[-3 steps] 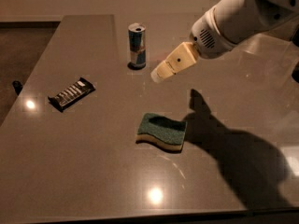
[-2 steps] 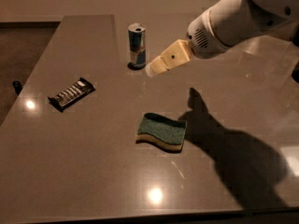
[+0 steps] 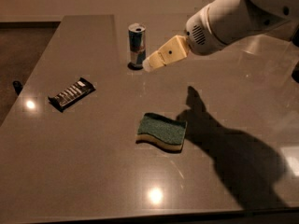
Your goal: Move redbull can near rxbar chocolate
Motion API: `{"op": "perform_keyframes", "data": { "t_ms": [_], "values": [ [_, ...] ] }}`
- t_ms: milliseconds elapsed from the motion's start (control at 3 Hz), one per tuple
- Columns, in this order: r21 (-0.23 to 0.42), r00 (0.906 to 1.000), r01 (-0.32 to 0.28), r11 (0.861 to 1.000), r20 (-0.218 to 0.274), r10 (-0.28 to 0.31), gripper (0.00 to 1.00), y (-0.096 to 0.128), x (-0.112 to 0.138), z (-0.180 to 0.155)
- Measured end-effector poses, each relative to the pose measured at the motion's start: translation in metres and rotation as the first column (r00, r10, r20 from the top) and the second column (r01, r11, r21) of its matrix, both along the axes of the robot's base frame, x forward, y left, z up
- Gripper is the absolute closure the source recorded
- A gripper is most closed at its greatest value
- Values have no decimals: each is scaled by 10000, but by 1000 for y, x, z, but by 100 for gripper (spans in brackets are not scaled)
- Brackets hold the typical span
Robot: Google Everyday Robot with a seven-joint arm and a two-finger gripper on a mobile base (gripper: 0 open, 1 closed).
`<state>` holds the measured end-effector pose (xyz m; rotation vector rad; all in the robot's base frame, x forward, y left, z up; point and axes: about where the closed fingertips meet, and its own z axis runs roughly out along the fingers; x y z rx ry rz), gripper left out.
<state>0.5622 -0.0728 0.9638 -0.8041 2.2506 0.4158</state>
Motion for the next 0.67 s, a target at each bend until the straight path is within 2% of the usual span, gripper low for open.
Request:
{"op": "perform_keyframes", "data": {
  "t_ms": [333,667],
  "values": [
    [249,10000,-31,9997,35,31,0,5,8,0],
    [655,9999,-76,9978,118,68,0,31,28,-8]
  ]
}}
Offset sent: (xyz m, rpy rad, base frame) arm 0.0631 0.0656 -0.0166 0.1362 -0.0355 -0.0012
